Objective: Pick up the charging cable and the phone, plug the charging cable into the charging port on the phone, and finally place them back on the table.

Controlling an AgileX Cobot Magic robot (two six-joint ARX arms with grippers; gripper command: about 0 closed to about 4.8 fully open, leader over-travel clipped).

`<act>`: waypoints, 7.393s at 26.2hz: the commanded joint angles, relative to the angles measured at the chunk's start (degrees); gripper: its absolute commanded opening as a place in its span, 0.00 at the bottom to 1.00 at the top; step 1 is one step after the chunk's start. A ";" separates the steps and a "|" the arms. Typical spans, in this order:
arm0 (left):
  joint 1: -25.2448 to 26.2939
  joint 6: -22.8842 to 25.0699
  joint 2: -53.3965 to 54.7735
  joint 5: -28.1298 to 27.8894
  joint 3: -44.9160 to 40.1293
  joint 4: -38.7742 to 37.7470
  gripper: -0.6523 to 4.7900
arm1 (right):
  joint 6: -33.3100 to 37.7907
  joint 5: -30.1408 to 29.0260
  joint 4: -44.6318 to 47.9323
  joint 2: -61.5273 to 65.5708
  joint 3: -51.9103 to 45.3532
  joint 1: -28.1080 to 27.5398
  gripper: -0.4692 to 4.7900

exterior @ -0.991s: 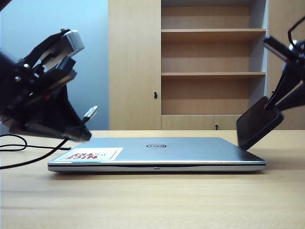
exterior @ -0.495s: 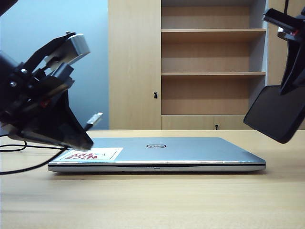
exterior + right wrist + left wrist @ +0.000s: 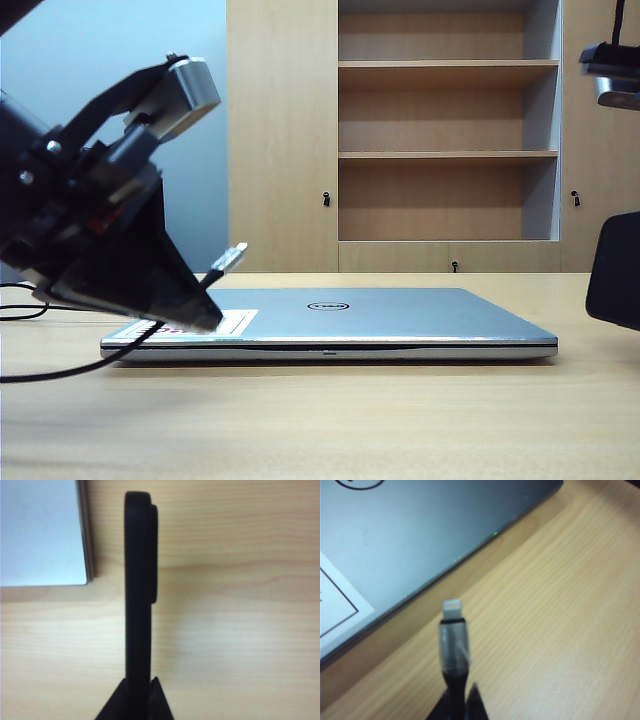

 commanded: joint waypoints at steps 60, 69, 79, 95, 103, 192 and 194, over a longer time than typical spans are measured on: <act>-6.80 -13.22 2.56 0.20 0.09 -2.64 0.11 | 16.57 -34.73 57.31 10.45 -10.29 3.30 0.08; -6.82 -18.56 2.58 0.22 0.09 -2.58 0.11 | 23.58 -29.07 75.28 10.45 -18.80 12.35 0.08; -6.84 -24.90 4.83 0.33 0.09 -0.37 0.11 | 28.35 -25.55 86.97 11.37 -21.99 17.62 0.08; -6.82 -28.39 5.33 0.37 0.11 5.20 0.11 | 38.32 -25.97 94.44 19.04 -21.99 19.47 0.08; -6.80 -28.37 5.33 0.37 0.09 5.16 0.11 | 38.69 -27.93 94.09 19.06 -21.99 19.82 0.08; -6.78 -28.37 5.33 0.39 0.09 9.29 0.11 | 39.28 -28.74 92.41 19.34 -21.97 19.74 0.08; -6.78 -28.37 5.33 0.39 0.09 9.29 0.11 | 40.24 -28.57 92.91 19.34 -21.97 20.11 0.08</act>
